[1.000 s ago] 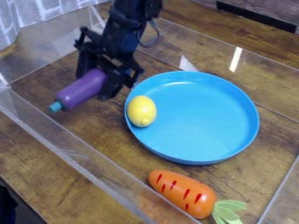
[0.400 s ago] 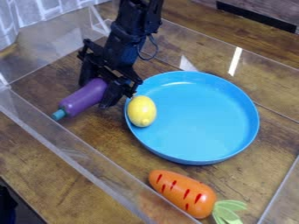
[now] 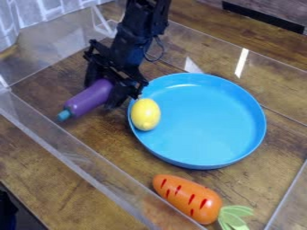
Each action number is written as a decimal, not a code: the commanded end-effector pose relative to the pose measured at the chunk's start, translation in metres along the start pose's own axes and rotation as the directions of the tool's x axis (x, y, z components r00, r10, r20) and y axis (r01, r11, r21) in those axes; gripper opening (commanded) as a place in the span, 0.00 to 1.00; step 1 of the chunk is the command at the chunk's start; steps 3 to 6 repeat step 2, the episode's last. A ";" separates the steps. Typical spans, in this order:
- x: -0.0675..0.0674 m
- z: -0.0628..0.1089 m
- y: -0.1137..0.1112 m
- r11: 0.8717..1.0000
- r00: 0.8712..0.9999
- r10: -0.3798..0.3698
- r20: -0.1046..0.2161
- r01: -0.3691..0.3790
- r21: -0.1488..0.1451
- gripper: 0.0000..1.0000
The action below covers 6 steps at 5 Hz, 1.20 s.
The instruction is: Remove the purple eggplant from the blue tray and put it on the table
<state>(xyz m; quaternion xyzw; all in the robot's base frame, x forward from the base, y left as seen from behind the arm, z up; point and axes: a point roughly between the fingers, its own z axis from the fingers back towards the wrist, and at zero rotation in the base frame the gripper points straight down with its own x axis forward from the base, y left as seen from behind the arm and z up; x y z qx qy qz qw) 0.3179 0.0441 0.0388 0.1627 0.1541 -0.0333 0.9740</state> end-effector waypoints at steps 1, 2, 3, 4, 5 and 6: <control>0.010 0.015 0.009 1.000 0.998 0.012 0.067 -0.013 0.013 0.00; 0.014 0.013 0.011 1.000 0.997 0.007 0.075 -0.009 0.022 0.00; 0.014 0.013 0.011 1.000 0.997 0.007 0.075 -0.009 0.022 0.00; 0.014 0.013 0.011 1.000 0.997 0.007 0.075 -0.009 0.022 0.00; 0.014 0.013 0.011 1.000 0.997 0.007 0.075 -0.009 0.022 0.00; 0.014 0.013 0.011 1.000 0.997 0.007 0.075 -0.009 0.022 0.00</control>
